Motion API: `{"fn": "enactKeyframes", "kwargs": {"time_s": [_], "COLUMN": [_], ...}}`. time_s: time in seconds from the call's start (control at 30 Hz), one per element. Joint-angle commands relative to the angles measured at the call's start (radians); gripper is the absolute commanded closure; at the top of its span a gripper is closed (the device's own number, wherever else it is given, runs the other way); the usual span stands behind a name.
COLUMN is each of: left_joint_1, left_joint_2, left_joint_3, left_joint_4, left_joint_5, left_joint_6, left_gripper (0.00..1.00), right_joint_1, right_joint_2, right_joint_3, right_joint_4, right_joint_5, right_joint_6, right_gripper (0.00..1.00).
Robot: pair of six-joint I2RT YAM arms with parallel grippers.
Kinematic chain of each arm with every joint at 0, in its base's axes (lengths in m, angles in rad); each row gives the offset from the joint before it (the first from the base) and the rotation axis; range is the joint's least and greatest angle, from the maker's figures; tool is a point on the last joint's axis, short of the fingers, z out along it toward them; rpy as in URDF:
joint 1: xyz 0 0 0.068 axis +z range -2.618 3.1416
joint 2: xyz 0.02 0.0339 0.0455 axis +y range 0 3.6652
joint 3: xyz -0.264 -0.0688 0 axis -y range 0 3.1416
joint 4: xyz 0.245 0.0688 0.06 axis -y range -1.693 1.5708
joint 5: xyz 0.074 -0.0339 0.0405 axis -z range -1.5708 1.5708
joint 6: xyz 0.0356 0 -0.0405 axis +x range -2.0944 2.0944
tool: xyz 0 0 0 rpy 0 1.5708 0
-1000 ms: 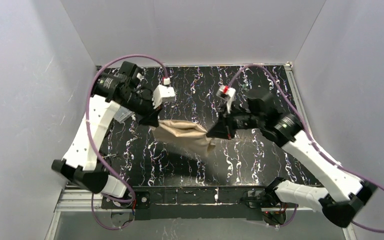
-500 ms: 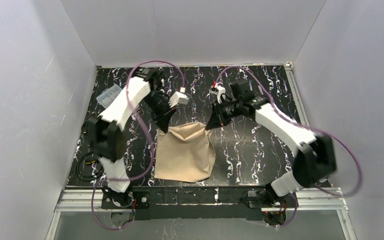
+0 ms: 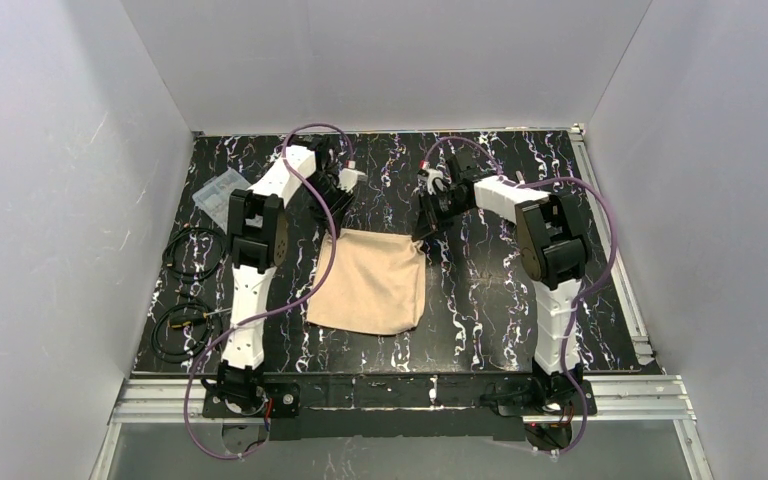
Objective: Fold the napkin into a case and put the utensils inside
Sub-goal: Turn over the upper triangle folded napkin at the center of the board, then move the lower triangle-folded napkin to the center of the board.
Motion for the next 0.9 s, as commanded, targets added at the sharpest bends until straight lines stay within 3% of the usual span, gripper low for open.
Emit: {"fn": "enactKeyframes", "kwargs": {"time_s": [0.0,0.03,0.1,0.13,0.23,0.47,0.57,0.7,0.87], "left_joint_1": [0.005,0.005,0.004,0.005,0.004,0.005,0.010,0.008,0.007], "left_joint_2": [-0.122,-0.135,-0.159,-0.172,-0.230,-0.372,-0.407,-0.446,-0.464], "left_joint_3": [-0.072,-0.086,-0.097,-0.102,-0.119,-0.106,-0.112,-0.240,-0.419], "left_joint_4": [0.156,0.178,0.193,0.199,0.212,0.229,0.232,0.250,0.315], "left_joint_5": [-0.105,-0.109,-0.108,-0.105,-0.103,-0.150,-0.167,-0.055,0.041], "left_joint_6": [-0.108,-0.120,-0.135,-0.140,-0.138,-0.133,-0.122,-0.100,-0.068], "left_gripper": [0.65,0.59,0.10,0.03,0.02,0.02,0.01,0.02,0.02], "right_joint_1": [-0.022,-0.022,-0.022,-0.022,-0.015,0.005,0.029,0.098,0.136], "right_joint_2": [0.028,0.032,0.024,0.015,-0.029,-0.193,-0.281,-0.368,-0.461], "right_joint_3": [0.065,0.073,0.088,0.091,0.110,0.088,0.026,-0.093,-0.312], "right_joint_4": [0.065,0.068,0.071,0.077,0.078,0.085,0.117,0.124,0.229], "right_joint_5": [0.067,0.075,0.087,0.090,0.122,0.294,0.357,0.381,0.408], "right_joint_6": [-0.014,-0.014,-0.014,-0.014,-0.015,0.015,0.043,0.085,0.206], "right_gripper": [0.71,0.61,0.41,0.35,0.25,0.20,0.28,0.43,0.50]}}
